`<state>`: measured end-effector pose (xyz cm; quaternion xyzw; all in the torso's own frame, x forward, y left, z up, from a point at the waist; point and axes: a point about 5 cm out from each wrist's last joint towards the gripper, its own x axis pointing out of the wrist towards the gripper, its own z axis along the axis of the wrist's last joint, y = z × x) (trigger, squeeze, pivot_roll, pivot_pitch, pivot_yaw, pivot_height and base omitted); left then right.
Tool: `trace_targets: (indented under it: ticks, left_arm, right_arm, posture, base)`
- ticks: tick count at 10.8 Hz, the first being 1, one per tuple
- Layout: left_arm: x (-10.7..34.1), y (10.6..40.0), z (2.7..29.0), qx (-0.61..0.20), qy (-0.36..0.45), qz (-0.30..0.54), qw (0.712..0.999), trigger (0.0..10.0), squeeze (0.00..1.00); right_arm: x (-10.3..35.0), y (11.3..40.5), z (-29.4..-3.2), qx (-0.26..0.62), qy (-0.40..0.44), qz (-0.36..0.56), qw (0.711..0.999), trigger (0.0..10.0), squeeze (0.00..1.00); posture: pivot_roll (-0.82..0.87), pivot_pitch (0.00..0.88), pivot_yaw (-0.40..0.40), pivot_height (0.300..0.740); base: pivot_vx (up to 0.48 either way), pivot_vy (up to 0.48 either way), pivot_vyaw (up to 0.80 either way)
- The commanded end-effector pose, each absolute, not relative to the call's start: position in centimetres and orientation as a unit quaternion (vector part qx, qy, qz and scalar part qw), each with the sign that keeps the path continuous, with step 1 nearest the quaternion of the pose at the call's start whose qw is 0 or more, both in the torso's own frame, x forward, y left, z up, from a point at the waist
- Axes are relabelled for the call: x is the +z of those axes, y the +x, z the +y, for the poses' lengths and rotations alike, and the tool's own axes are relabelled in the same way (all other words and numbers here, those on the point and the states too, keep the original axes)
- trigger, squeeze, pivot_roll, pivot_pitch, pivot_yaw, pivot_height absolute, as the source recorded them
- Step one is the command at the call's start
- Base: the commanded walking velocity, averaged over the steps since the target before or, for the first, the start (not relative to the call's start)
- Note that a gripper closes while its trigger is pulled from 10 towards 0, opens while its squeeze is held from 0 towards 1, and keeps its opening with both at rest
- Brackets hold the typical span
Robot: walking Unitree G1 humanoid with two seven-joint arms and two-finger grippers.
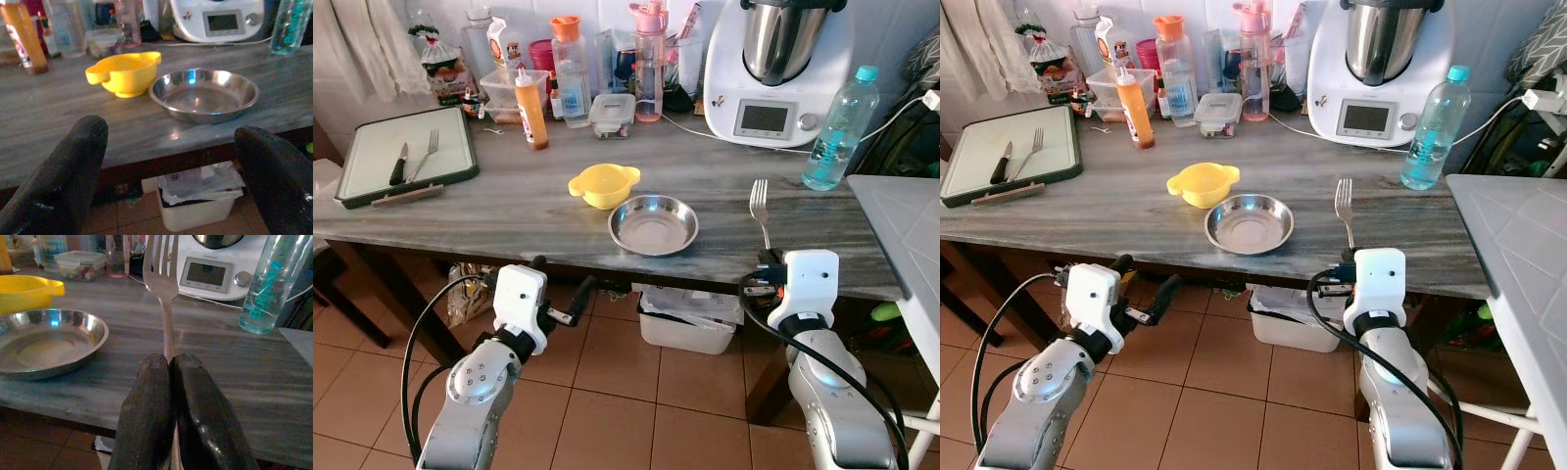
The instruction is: Setting the table
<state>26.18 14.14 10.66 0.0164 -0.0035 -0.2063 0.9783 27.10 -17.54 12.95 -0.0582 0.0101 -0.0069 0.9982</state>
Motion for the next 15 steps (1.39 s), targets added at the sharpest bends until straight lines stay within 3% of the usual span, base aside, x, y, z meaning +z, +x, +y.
trace_targets:
  ticks: [1,8,11,15]
  left_arm:
    - [11.3,26.1,14.0,-0.215,0.023,-0.02,0.976,10.0,0.0]
    - [11.1,26.0,14.0,-0.22,0.022,-0.014,0.975,10.0,0.0]
    - [11.0,25.4,15.1,-0.206,0.031,-0.004,0.978,10.0,0.0]
    - [10.5,22.2,17.2,-0.214,0.044,0.025,0.975,10.0,0.0]
  right_arm:
    - [13.6,27.0,-17.5,-0.008,-0.056,0.0,0.998,10.0,0.0]
    - [13.6,27.0,-17.5,-0.01,-0.056,0.002,0.998,10.0,0.0]
    - [13.5,26.9,-17.1,0.002,-0.05,0.006,0.999,10.0,0.0]
    - [12.7,26.3,-15.7,0.061,-0.024,0.027,0.997,10.0,0.0]
  posture:
    - [0.01,0.003,0.041,0.74]
    - [0.01,0.008,0.047,0.74]
    - [0.01,0.009,0.046,0.74]
    - [0.04,0.007,0.042,0.74]
  base:
    - [0.48,0.0,0.0]
    - [0.46,0.0,0.0]
    - [0.0,0.0,0.0]
    - [0.0,0.0,0.0]
